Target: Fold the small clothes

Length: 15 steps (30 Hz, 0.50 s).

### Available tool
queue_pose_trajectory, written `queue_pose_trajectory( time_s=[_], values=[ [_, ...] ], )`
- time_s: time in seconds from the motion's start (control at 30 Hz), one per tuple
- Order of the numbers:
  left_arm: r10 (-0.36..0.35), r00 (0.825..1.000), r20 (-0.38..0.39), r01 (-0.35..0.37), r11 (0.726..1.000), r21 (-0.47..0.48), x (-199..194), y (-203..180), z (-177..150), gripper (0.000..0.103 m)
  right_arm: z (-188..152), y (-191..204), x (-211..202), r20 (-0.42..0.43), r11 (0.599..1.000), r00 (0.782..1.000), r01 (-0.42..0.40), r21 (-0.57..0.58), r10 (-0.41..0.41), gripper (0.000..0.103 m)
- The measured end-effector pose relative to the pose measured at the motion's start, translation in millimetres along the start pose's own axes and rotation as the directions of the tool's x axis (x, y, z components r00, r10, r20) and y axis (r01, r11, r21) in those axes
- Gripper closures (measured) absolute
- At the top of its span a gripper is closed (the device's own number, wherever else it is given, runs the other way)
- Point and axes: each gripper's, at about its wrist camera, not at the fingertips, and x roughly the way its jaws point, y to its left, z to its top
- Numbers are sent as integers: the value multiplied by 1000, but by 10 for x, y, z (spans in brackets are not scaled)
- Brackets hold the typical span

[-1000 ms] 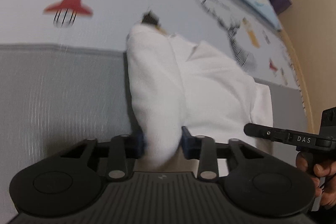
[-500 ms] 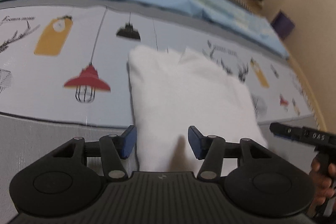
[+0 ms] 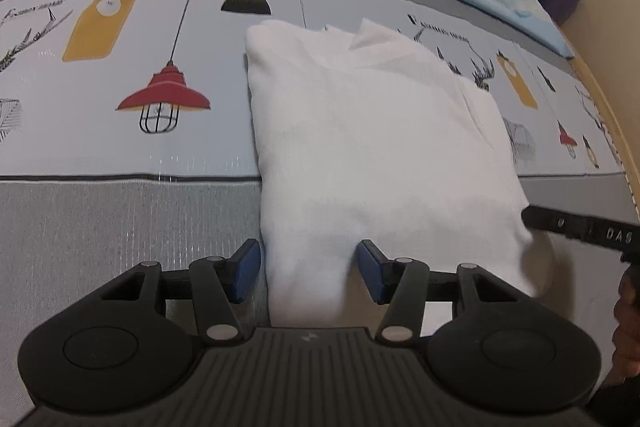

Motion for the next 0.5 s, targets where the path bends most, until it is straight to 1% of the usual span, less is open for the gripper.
queue_pose_trajectory(
  time_s=[0.03,0.07,0.1,0.13,0.17,0.2,0.23,0.3,0.33,0.37,0.4,0.43,0.5],
  values=[
    [-6,1000,-12,6,1000,3,-3,3,-14,45,-1,7,-5,-13,1000,1000,-22,-10,21,71],
    [-11,1000,-26,11,1000,10,3,9,-29,53,-8,13,5,-30,999,999,-29,-26,29,71],
    [-18,999,-50,20,999,26,20,11,-49,62,-25,17,26,-46,999,999,-12,-52,9,72],
    [-19,997,-81,23,998,54,48,7,-77,80,-54,19,65,-66,997,997,22,-80,-28,78],
    [-11,995,-104,19,996,83,71,2,-103,87,-85,-5,123,-103,994,992,58,-97,-68,87],
    [-11,994,-112,22,995,96,70,9,-118,90,-95,-39,130,-114,995,991,58,-79,-67,94],
    [-29,993,-113,39,995,88,44,31,-113,92,-76,-60,87,-99,998,994,43,-45,-47,96],
    [-61,993,-102,67,996,58,-26,84,-89,93,-46,-41,6,-61,998,998,29,-57,-33,96],
    [-69,992,-107,75,996,47,-21,110,-89,92,-49,-44,14,-69,997,997,33,-64,-37,96],
    [-63,990,-123,70,996,49,14,122,-102,89,-68,-67,58,-99,997,994,40,-59,-46,96],
    [-39,988,-149,50,996,75,58,109,-129,86,-83,-78,84,-117,997,992,46,-61,-53,96],
    [-7,986,-166,27,993,115,79,79,-166,80,-91,-66,76,-117,996,991,51,-74,-59,95],
    [15,991,-130,3,990,139,-21,29,-150,79,-84,-24,30,-97,995,994,50,-92,-59,95]
  ],
)
